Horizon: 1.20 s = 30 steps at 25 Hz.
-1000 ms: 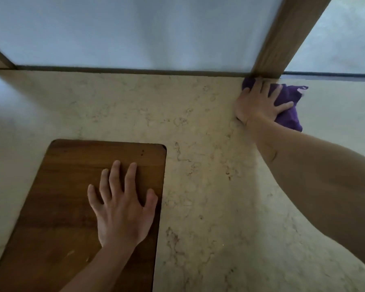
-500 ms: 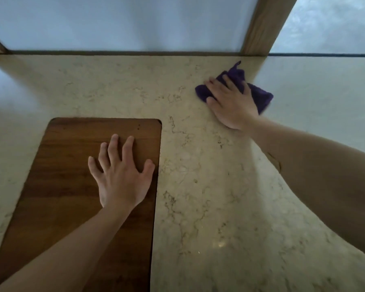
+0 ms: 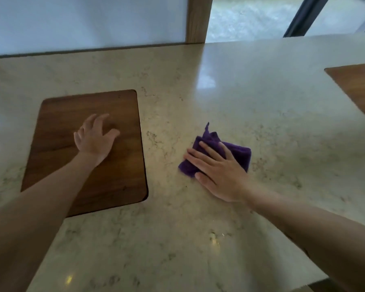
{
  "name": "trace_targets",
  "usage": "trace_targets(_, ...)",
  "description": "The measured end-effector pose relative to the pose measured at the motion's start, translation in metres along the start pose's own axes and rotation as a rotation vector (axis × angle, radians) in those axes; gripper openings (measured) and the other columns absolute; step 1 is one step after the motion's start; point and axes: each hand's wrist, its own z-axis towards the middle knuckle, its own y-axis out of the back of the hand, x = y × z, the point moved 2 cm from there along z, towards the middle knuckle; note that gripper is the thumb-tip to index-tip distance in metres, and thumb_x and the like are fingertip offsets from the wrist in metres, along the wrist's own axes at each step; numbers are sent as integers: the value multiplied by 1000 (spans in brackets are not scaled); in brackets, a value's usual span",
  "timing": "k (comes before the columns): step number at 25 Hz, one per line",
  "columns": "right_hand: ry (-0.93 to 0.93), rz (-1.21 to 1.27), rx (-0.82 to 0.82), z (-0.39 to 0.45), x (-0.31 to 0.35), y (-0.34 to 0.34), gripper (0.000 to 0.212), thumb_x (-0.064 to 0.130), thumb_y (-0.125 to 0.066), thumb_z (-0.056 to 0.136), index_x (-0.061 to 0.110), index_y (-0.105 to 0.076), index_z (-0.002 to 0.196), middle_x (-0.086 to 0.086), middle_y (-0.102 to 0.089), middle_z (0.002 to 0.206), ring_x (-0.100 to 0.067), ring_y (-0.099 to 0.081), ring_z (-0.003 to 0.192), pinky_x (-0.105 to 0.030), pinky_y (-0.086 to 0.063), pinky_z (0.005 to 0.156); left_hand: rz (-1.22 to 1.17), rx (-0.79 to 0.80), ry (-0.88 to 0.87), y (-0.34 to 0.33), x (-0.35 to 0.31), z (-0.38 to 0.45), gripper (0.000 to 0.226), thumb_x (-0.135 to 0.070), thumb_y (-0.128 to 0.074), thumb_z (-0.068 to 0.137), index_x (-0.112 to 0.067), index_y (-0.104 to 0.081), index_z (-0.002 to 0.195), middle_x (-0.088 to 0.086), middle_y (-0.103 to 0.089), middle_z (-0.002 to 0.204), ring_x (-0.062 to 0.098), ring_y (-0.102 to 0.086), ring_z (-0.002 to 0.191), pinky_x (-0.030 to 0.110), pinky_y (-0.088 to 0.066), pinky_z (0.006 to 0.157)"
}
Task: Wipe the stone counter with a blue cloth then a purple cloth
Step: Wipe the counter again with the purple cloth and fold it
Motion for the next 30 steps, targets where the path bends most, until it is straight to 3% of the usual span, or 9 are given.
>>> trace_targets(3,-72,25,-14,-79,26,-22,55,52,-14,104,43,-3,158,25,1,163,-10,13,153,-54,4,122,92,22,-20,3,26,-50,54,-40,-57,94,-31,-42,146,1,-23,162,29,-16,150,54,-5,121)
trace_targets(6,-205,12,-83,-153,54,-41,54,51,-16,105,41,-16,158,20,-15,164,-12,1,154,-56,-5,121,144,68,-51,10,38,-79,55,-40,-58,94,-33,-41,146,-2,-22,163,25,-13,151,53,0,121)
trace_targets(9,-450,30,-208,-205,94,-62,52,50,-17,106,35,-31,154,12,-34,159,-18,-14,154,-59,-20,118,154,79,-54,20,41,-84,56,-41,-57,94,-34,-40,147,-2,-21,163,27,-13,150,54,-2,121)
trace_targets(11,-650,63,-283,-214,120,-70,54,49,-17,105,30,-36,151,8,-39,156,-20,-21,151,-62,-22,115,139,67,-52,28,43,-78,56,-42,-56,94,-35,-39,147,-3,-19,163,27,-11,150,55,-2,120)
trace_targets(13,-733,63,-305,-206,146,-76,56,48,-16,104,27,-39,150,7,-40,155,-21,-26,148,-64,-21,114,132,52,-59,34,45,-71,55,-43,-56,94,-36,-39,147,-3,-20,163,26,-10,151,56,-3,120)
trace_targets(18,-605,4,-340,-167,206,-82,55,41,-37,93,26,-51,145,5,-48,152,-24,-33,145,-70,-27,109,146,51,-61,48,54,-60,52,-45,-51,96,-36,-40,146,-4,-22,163,22,-8,151,58,1,119)
trace_targets(25,-617,11,-271,-86,183,-71,60,42,-34,96,26,-34,154,6,-35,161,-25,-28,148,-76,-19,109,249,28,-58,55,86,-31,48,-48,-37,99,-37,-35,146,-3,-14,163,22,-3,151,60,2,118)
trace_targets(30,-615,36,-234,3,147,-46,57,47,-15,104,27,-25,157,6,-26,164,-26,-19,152,-74,-15,112,398,-2,-89,40,99,-33,54,-53,-33,97,-39,-27,149,-2,-15,164,25,-5,151,62,-4,117)
